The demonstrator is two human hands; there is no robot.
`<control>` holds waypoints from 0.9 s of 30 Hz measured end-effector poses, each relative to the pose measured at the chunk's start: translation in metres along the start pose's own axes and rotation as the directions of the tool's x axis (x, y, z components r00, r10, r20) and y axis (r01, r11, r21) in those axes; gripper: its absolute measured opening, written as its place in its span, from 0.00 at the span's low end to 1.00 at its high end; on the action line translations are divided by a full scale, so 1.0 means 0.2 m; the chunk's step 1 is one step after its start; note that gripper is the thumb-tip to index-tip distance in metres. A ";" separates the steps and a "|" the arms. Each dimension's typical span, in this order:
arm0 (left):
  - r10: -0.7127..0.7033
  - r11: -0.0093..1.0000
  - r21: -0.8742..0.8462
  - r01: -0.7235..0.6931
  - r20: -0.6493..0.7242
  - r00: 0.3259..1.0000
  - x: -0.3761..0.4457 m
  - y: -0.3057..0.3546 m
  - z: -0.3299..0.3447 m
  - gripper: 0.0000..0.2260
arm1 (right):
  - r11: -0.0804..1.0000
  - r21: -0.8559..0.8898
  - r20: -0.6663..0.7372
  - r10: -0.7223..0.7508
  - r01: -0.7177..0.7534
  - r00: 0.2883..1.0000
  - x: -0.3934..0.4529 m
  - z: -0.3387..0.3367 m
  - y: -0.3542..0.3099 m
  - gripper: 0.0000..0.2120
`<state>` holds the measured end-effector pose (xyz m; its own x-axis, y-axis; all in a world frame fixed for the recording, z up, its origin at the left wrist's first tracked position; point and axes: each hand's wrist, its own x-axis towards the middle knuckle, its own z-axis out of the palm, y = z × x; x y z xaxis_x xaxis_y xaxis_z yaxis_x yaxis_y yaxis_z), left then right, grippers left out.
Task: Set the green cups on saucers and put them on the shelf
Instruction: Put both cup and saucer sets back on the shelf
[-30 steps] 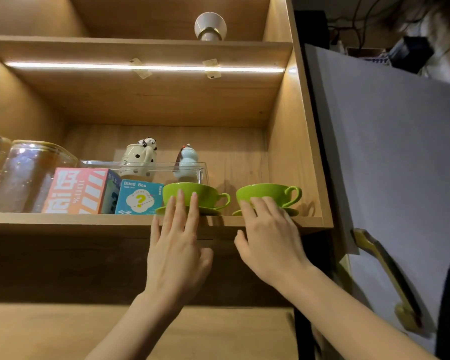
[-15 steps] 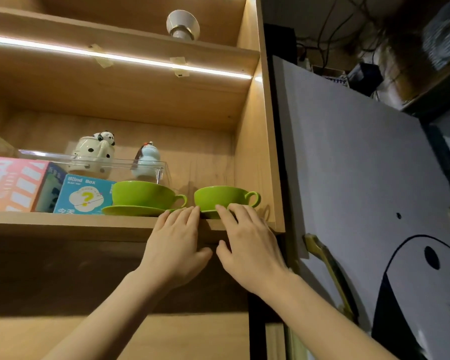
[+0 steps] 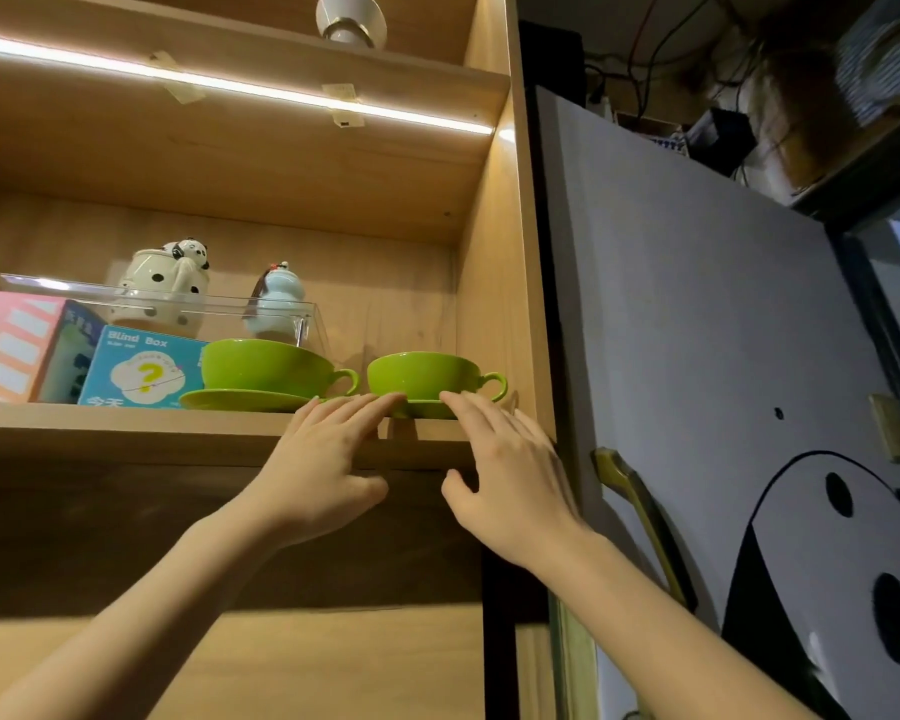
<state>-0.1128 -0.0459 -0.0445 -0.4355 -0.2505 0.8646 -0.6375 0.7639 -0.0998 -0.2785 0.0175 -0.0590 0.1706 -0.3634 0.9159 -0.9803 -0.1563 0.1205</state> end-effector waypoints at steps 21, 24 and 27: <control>0.091 0.977 0.193 -0.090 0.004 0.996 -0.03 -0.02 0.06 0.42 | 0.992 0.025 -0.007 0.123 -0.123 0.992 0.00 0.05 0.00 0.32; 0.097 0.974 0.206 -0.097 0.010 0.995 -0.03 -0.02 0.05 0.44 | 0.990 0.019 -0.020 0.143 -0.142 0.990 0.00 0.07 -0.01 0.32; 0.090 0.969 0.231 -0.085 -0.009 0.996 -0.04 -0.03 0.06 0.46 | 0.987 0.024 -0.038 0.161 -0.160 0.986 0.00 0.08 -0.02 0.32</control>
<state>-0.1136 -0.0555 -0.0573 -0.4852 -0.1757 0.8566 -0.7276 0.6244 -0.2841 -0.2720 0.0033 -0.0649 0.0066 -0.3489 0.9371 -0.9923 -0.1178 -0.0369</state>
